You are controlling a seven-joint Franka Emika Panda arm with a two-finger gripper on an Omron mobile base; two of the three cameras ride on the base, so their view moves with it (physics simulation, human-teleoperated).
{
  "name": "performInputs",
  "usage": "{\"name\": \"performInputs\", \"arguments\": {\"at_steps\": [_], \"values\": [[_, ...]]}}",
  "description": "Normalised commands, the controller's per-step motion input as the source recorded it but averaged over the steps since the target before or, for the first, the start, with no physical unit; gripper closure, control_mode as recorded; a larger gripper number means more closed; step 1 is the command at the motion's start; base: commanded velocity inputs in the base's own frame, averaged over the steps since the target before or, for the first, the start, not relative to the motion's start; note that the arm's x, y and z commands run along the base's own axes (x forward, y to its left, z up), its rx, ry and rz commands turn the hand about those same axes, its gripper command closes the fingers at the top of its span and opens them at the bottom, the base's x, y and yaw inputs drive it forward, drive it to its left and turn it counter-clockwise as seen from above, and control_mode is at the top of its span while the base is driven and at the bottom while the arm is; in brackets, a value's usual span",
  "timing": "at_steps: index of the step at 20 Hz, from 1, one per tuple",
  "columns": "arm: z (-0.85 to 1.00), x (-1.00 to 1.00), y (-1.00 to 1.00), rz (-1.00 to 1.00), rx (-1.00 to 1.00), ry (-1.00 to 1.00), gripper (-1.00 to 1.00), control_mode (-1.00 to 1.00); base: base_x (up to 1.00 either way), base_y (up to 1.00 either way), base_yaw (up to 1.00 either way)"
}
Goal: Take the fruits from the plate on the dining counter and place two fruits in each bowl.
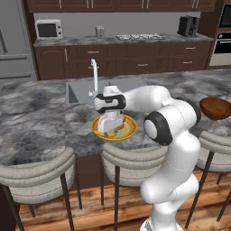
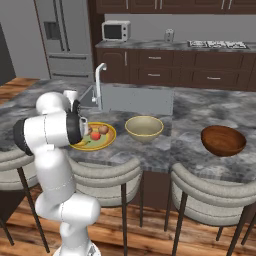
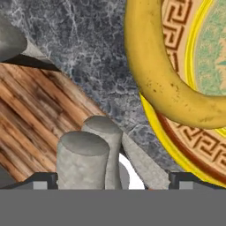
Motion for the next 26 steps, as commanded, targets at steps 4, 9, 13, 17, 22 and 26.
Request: {"name": "performInputs", "arguments": {"at_steps": [4, 9, 13, 17, 22, 26], "values": [[-0.23, 0.32, 0.00, 0.07, 0.00, 0.00, -1.00, -1.00, 0.00, 0.00, 0.00], [-0.20, 0.17, 0.00, 0.09, 0.00, 0.00, -1.00, -1.00, 0.00, 0.00, 0.00], [-0.08, 0.25, 0.00, 0.08, 0.00, 0.00, -1.00, -1.00, 0.00, 0.00, 0.00], [-0.10, 0.22, 0.00, 0.07, 0.00, -0.02, -1.00, -1.00, 0.00, 0.00, 0.00], [-0.29, 0.23, 0.00, 0.05, 0.09, -0.11, -1.00, -1.00, 0.00, 0.00, 0.00], [-0.35, 0.15, 0.00, 0.04, 0.18, -0.16, -1.00, -1.00, 0.00, 0.00, 0.00]]}}
